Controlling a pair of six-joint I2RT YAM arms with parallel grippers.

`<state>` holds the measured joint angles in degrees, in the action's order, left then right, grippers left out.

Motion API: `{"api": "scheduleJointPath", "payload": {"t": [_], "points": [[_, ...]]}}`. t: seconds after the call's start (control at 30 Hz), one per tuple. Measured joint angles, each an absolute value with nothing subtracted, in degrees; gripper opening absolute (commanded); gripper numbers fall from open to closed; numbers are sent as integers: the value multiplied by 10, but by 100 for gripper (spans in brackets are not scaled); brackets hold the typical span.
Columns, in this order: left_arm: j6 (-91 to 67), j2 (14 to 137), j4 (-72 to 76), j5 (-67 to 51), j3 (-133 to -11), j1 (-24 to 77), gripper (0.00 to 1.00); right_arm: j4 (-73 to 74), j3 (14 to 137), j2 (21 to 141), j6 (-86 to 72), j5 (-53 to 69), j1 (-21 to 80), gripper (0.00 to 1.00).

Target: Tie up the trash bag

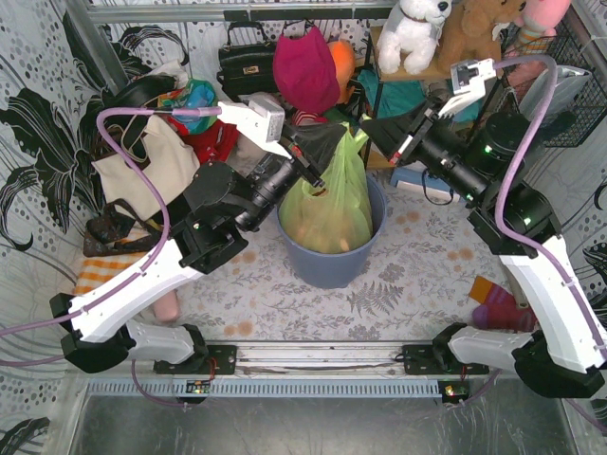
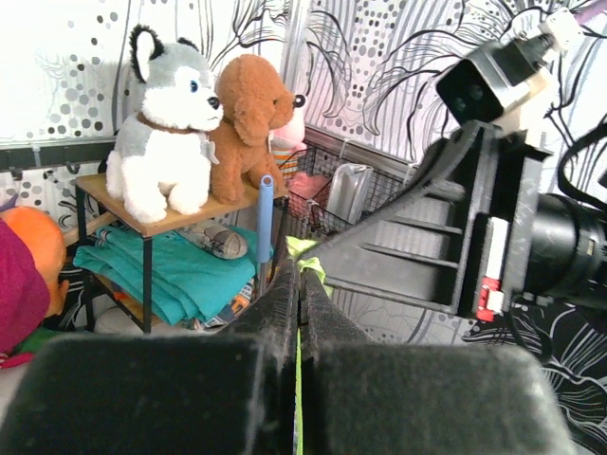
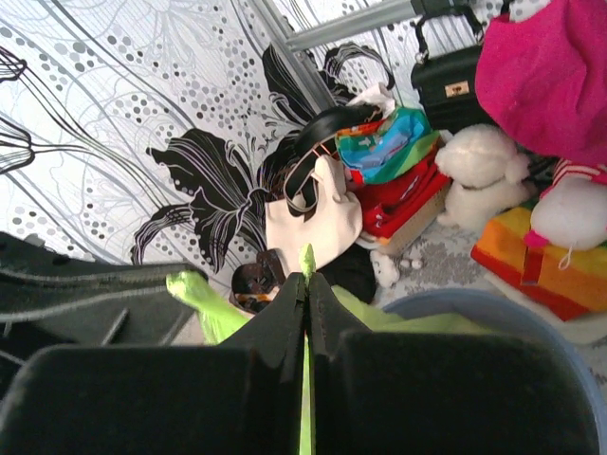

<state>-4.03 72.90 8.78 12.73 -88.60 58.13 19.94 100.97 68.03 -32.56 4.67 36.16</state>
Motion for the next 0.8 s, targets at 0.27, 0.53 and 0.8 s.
{"api": "scheduleJointPath", "payload": {"t": [0.27, 0.53, 0.8], "points": [[-29, 730, 87, 158, -882, 581, 0, 182, 910, 613, -372, 62, 366, 0], [-27, 735, 83, 170, -883, 581, 0, 151, 876, 601, -397, 68, 441, 0], [-27, 742, 71, 171, -883, 581, 0, 120, 862, 623, -381, -31, 566, 0]]}}
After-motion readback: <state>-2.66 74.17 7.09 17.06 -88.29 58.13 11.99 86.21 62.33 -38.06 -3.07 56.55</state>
